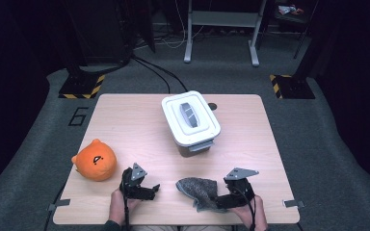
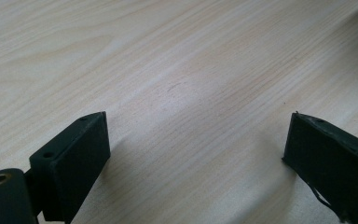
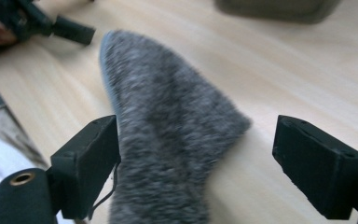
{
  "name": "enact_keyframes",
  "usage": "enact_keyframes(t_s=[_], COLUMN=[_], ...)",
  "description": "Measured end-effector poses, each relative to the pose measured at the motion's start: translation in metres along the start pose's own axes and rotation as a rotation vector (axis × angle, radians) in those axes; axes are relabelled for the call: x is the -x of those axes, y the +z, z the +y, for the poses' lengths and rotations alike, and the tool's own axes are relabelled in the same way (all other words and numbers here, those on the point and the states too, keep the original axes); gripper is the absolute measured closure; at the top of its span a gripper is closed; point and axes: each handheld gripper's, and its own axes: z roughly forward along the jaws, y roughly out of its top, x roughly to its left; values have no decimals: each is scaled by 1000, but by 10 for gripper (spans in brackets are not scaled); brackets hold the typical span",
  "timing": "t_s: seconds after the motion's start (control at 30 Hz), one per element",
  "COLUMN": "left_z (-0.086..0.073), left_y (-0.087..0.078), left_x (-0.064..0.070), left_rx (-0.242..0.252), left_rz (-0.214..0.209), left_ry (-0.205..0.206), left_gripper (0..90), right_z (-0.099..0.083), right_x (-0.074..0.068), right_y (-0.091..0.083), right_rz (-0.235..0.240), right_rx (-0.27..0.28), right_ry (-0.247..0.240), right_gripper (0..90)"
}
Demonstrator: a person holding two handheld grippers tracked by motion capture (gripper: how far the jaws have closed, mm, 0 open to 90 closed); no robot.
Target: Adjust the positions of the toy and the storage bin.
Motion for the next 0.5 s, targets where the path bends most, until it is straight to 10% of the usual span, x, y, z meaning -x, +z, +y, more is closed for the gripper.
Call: enact_keyframes(t_s=[0.5], left_z=[0], left_y=[0], left_x=[0], left_rx=[0], left_rz=[0], left_ry=[0], left_gripper=[65], right_z=[29], right_x=[51], right_y=[2], right_rz=[-112], right_rx=[40], right_ry=[43], right_gripper=[105])
